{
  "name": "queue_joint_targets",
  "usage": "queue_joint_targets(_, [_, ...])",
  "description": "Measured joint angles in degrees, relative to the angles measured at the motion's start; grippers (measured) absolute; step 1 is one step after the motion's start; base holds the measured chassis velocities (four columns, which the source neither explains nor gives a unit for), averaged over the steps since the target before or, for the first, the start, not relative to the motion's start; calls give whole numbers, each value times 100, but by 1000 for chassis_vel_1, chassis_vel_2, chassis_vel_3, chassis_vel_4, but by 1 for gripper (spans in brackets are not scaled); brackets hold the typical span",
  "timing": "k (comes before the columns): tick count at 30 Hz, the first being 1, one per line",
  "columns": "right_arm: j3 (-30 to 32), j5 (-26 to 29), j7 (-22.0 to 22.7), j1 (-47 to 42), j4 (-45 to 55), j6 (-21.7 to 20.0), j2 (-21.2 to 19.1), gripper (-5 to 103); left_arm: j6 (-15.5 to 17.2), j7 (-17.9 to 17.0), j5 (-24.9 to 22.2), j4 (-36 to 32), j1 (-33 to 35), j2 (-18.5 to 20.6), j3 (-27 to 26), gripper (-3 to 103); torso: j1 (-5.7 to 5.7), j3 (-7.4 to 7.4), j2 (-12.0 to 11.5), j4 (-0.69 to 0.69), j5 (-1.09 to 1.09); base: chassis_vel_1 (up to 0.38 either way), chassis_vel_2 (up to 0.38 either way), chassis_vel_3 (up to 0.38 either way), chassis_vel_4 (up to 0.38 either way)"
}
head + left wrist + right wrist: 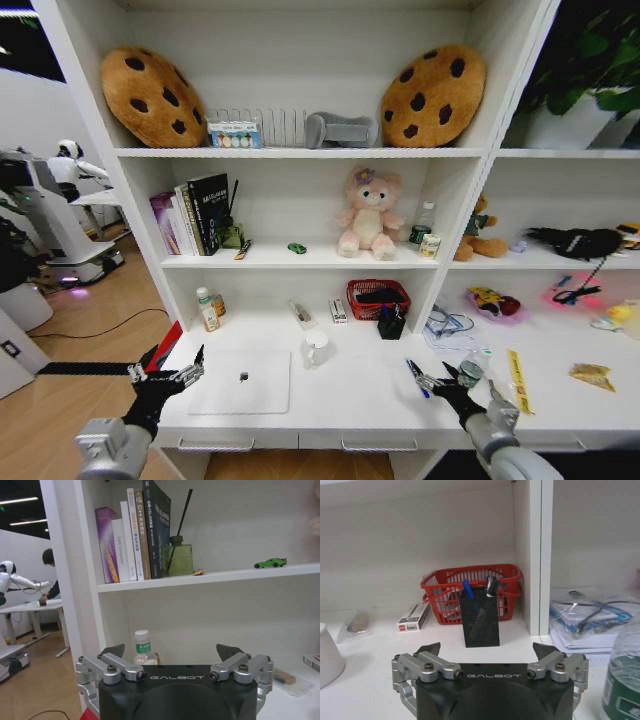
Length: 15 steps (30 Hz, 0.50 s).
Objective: Organize the objects on the table.
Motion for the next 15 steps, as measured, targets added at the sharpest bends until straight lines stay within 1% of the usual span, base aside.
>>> queue_joint_targets(2, [-219, 227, 41, 479, -293, -336, -99, 100, 0, 0, 0, 0, 0, 0, 0, 100, 1, 1, -1, 0, 0, 0, 0, 0, 0])
queue_joint_targets(3, [-219, 227, 41, 479, -293, -336, -99, 100, 0, 0, 0, 0, 0, 0, 0, 100, 1, 1, -1, 0, 0, 0, 0, 0, 0])
queue_joint_targets(5, [-524, 374, 155, 1037, -644, -706, -168, 100, 0, 0, 0, 0, 0, 0, 0, 100, 2, 1, -1, 2, -1, 0, 0, 0, 0])
queue_joint_targets(6, [-524, 374, 155, 1037, -644, -706, -168, 100, 0, 0, 0, 0, 0, 0, 0, 100, 2, 1, -1, 2, -1, 0, 0, 0, 0])
queue_joint_targets(7, [-646, 386, 215, 1236, -795, -804, -176, 100, 0, 0, 0, 0, 0, 0, 0, 100, 2, 1, -1, 1, 0, 0, 0, 0, 0])
queue_joint_targets(9, [-750, 386, 245, 1394, -940, -848, -177, 100, 0, 0, 0, 0, 0, 0, 0, 100, 2, 1, -1, 1, -1, 0, 0, 0, 0])
queue_joint_targets(13, [-860, 348, 260, 1536, -1096, -860, -174, 100, 0, 0, 0, 0, 0, 0, 0, 100, 2, 1, -1, 0, -1, 0, 0, 0, 0])
queue_joint_targets(15, [-1050, 293, 283, 1693, -1366, -861, -161, 99, 0, 0, 0, 0, 0, 0, 0, 100, 1, 1, -1, -1, -1, 0, 0, 0, 0])
